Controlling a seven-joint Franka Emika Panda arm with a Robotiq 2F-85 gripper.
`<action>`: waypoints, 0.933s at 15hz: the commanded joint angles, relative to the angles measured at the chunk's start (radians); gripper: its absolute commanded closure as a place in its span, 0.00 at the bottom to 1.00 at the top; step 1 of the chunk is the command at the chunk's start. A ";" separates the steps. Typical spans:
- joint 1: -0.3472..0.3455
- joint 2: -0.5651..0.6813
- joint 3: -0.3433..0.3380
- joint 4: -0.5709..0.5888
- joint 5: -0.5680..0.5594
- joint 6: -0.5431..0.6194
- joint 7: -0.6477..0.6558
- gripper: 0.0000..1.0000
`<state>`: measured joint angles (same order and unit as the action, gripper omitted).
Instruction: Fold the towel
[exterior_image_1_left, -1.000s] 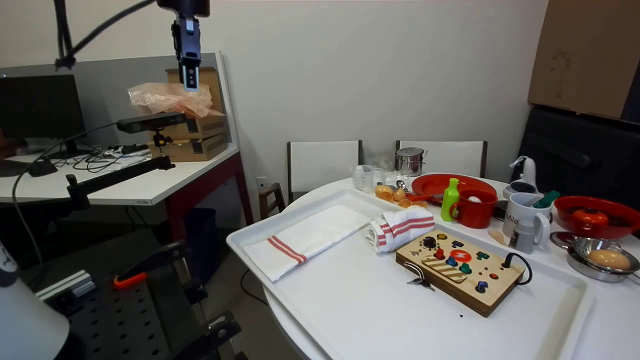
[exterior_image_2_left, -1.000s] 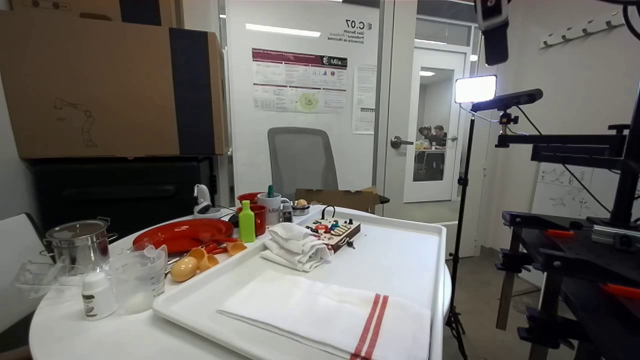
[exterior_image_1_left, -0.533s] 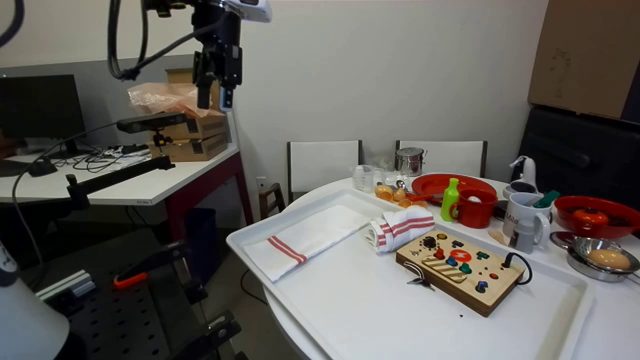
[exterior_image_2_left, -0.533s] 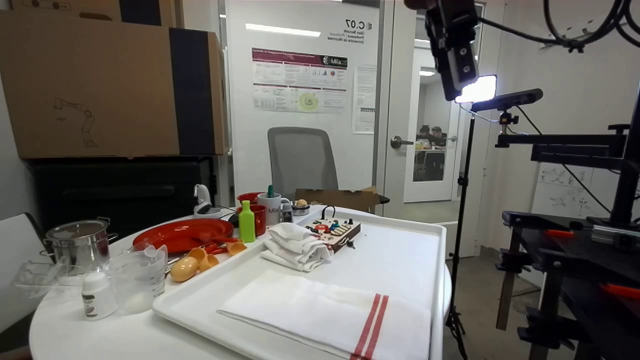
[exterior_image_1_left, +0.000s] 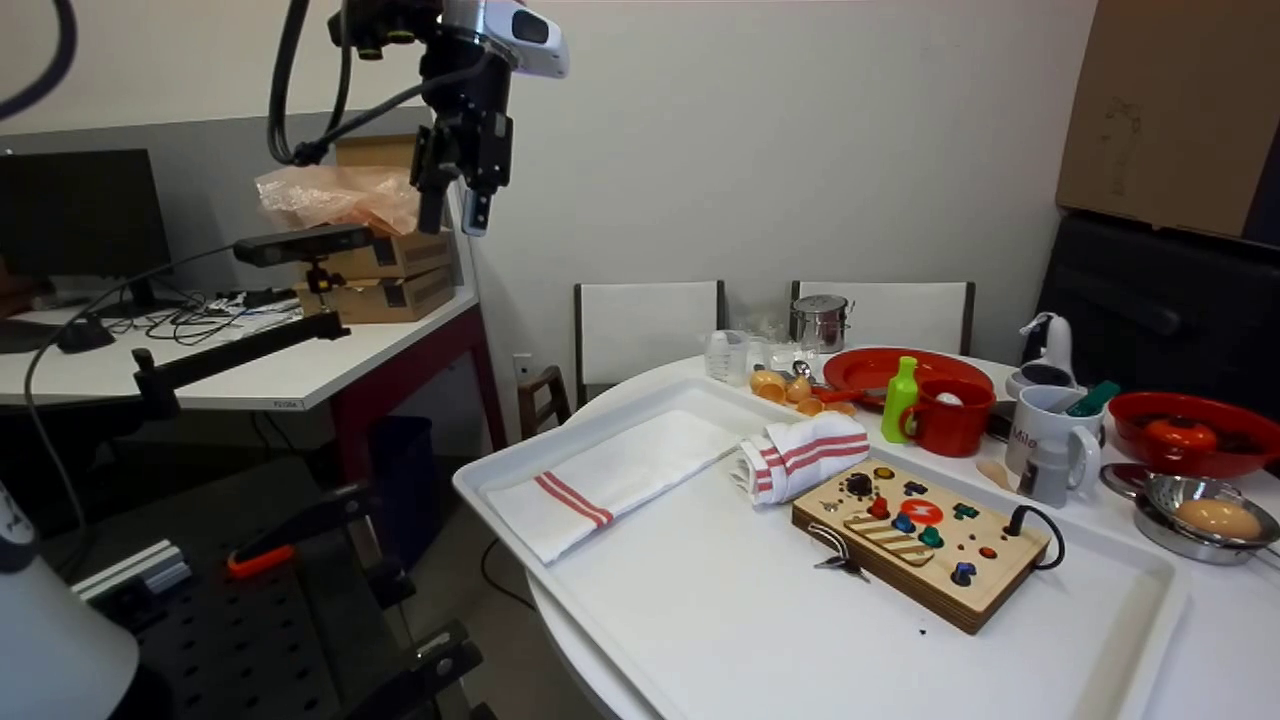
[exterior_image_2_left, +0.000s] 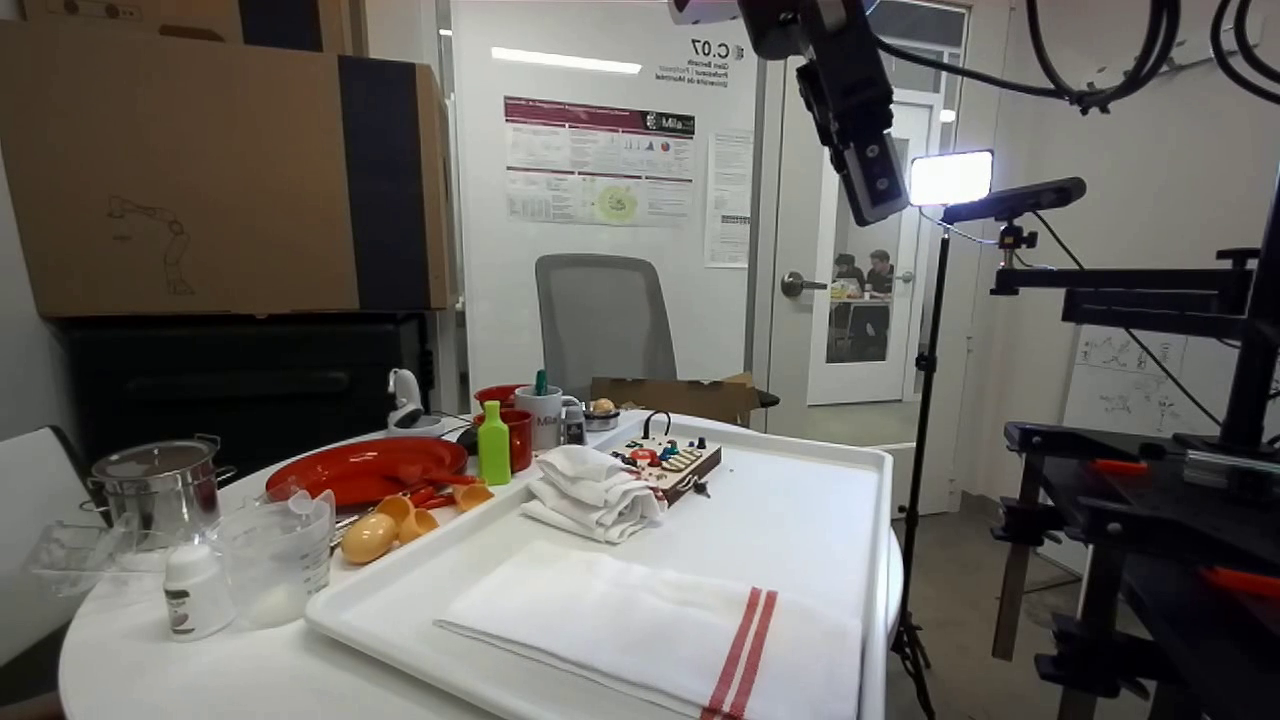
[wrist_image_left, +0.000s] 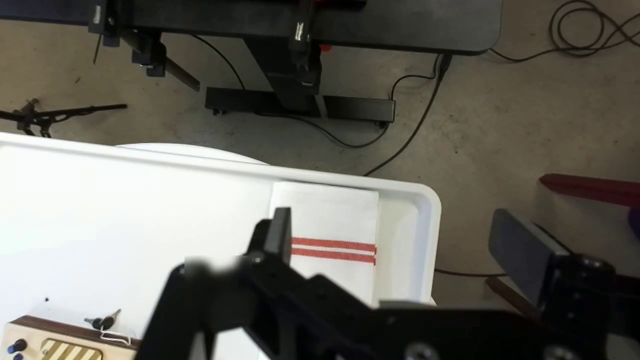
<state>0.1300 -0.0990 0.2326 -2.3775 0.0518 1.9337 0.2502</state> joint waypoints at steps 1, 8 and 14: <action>0.016 0.008 -0.018 -0.017 -0.005 0.028 -0.029 0.00; 0.010 0.158 -0.048 0.081 -0.066 0.115 -0.175 0.00; 0.037 0.368 -0.053 0.319 -0.127 0.043 -0.153 0.00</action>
<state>0.1403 0.1493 0.1907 -2.2104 -0.0405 2.0405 0.0904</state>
